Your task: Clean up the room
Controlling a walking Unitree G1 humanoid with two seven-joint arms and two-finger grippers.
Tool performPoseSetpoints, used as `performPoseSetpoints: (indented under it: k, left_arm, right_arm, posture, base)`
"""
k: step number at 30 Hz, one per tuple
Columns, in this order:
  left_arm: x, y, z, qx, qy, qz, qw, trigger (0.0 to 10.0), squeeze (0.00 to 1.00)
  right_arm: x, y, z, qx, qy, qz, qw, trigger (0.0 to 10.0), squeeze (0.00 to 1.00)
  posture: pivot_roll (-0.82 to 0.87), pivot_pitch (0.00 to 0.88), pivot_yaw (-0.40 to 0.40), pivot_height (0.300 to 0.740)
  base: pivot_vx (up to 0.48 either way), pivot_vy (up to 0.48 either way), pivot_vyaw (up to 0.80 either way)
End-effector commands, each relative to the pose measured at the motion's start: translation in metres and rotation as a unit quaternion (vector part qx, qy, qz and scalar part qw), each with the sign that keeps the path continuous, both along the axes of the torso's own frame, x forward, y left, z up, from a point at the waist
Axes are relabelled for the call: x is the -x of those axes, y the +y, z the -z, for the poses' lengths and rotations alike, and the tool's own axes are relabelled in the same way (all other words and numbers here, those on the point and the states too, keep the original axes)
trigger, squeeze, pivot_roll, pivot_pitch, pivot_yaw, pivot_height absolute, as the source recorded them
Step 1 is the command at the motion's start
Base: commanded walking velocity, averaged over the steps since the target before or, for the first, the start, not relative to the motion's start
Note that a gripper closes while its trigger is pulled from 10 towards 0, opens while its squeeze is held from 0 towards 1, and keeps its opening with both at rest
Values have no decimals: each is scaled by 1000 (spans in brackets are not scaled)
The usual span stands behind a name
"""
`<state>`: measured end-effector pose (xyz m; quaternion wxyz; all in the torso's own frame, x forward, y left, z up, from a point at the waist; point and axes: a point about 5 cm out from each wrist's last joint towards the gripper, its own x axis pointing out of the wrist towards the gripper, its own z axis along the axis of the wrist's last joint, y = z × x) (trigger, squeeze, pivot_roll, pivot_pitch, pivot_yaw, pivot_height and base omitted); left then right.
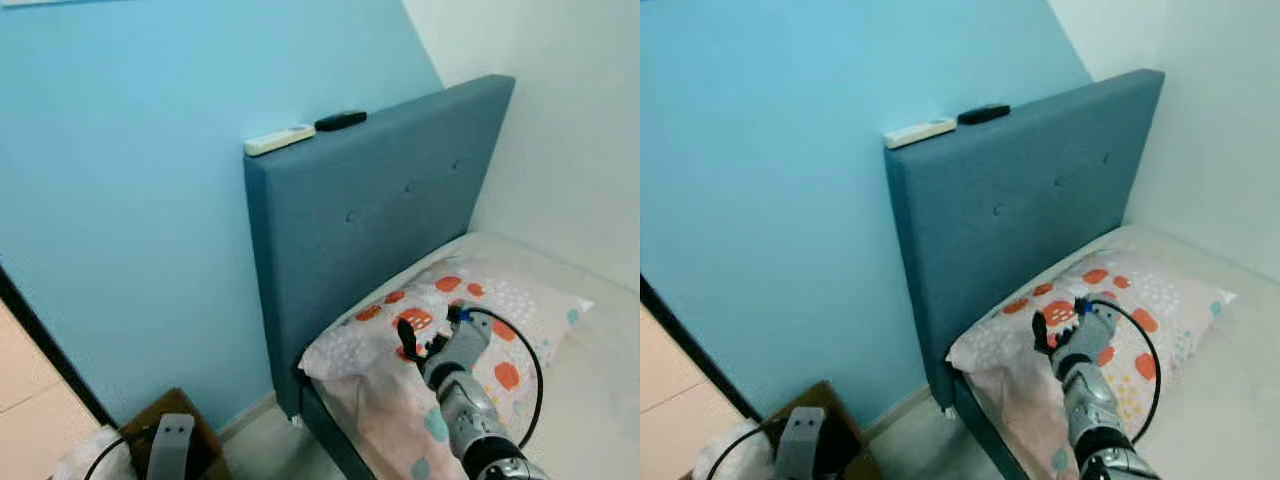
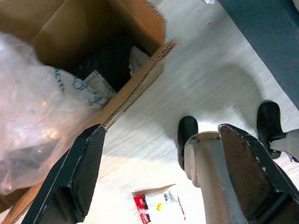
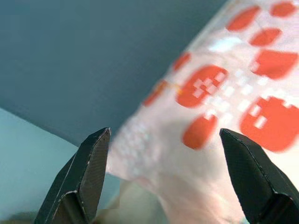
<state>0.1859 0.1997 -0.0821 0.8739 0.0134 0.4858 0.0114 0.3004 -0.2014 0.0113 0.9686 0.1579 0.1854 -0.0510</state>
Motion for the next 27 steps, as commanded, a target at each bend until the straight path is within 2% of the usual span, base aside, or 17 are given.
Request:
performPoseSetpoints:
  k: [1,2,3,4,6,8,9,10,11,13,14,16,27]
  left_arm:
    - [3,-1,2,-8,10,16,1000,10000,0]
    - [3,-1,2,-8,10,16,1000,10000,0]
    - [4,-2,2,-9,12,19,1000,10000,0]
    - [5,-4,3,-10,14,26,1000,10000,0]
    - [5,-4,3,-10,14,28,999,10000,0]
    - [5,-6,4,-11,16,34,999,10000,0]
    - [5,-6,4,-11,16,34,999,10000,0]
    - [6,-8,4,-11,17,40,999,10000,0]
    - [6,-8,4,-11,17,40,999,10000,0]
    - [6,-8,4,-12,18,44,999,10000,0]
    - [6,-8,4,-12,18,44,999,10000,0]
    - [7,-9,5,-13,21,49,999,10000,0]
    - [10,-10,6,-16,27,58,998,10000,0]
  right_arm:
    - [15,1,18,31,60,-10,998,10000,0]
    - [15,1,18,31,60,-10,998,10000,0]
    - [23,1,27,56,89,-18,994,10000,0]
    - [42,1,44,125,148,-53,980,10000,0]
    - [46,1,48,141,160,-61,975,10000,0]
    - [70,2,67,163,224,-78,958,10000,0]
    - [70,2,67,163,224,-78,958,10000,0]
    - [101,10,88,167,289,-111,936,10000,0]
    - [101,10,88,167,289,-111,936,10000,0]
    - [120,10,97,105,320,-70,939,10000,0]
    - [120,10,97,105,320,-70,939,10000,0]
    - [126,8,100,71,328,-32,941,10000,0]
    - [127,2,99,69,321,-3,945,10000,0]
  posture:
    - [22,0,1,715]
    - [22,0,1,715]
    - [22,0,1,715]
    - [22,0,1,715]
    - [22,0,1,715]
    - [22,0,0,715]
    - [22,0,0,715]
    - [25,0,-3,715]
    - [25,0,-3,715]
    - [25,0,-3,715]
    - [25,0,-3,715]
    - [31,0,-3,715]
    - [31,0,-1,715]
  base:
    - [0,0,0]
    - [0,0,0]
    - [-326,0,0]
    - [-356,0,0]
    - [-356,0,0]
    - [-382,0,0]
    - [-382,0,0]
    - [-386,0,0]
    - [-386,0,0]
    - [-399,0,0]
    - [-401,0,0]
    - [-411,0,0]
    - [-425,0,0]
